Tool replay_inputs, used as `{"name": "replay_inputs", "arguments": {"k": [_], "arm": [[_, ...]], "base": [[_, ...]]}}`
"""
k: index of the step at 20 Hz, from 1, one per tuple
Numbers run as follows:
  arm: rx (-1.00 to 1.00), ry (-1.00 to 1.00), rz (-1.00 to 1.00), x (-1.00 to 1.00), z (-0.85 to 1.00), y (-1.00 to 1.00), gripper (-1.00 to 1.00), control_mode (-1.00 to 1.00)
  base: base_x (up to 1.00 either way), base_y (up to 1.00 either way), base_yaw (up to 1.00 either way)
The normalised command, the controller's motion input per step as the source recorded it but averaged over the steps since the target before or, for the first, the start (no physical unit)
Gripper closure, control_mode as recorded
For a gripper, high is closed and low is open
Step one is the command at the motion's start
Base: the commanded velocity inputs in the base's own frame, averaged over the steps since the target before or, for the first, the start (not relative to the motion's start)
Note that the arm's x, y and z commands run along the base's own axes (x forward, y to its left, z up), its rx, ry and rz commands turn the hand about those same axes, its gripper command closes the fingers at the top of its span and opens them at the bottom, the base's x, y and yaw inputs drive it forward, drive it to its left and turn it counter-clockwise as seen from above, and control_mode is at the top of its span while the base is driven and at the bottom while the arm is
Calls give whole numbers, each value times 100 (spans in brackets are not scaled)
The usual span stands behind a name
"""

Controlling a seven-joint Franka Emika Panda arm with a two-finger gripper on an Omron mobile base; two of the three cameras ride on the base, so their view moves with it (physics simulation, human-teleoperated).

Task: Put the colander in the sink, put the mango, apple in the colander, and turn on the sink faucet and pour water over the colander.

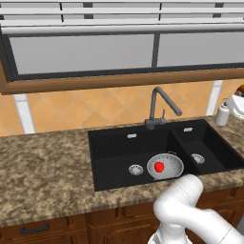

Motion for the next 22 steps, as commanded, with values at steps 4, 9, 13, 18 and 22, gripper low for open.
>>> {"name": "replay_inputs", "arguments": {"k": [4,9,13,18,22], "arm": [[-81,-12,0,-58,56,50,100,-100],[-86,-14,-1,-65,29,57,100,-100],[-92,-4,-3,-48,3,60,100,-100],[-92,15,-5,-2,0,30,100,-100],[-87,21,-13,0,0,1,100,-100]], "base": [[0,0,0],[0,0,0],[0,0,0],[0,0,0],[0,0,0]]}}
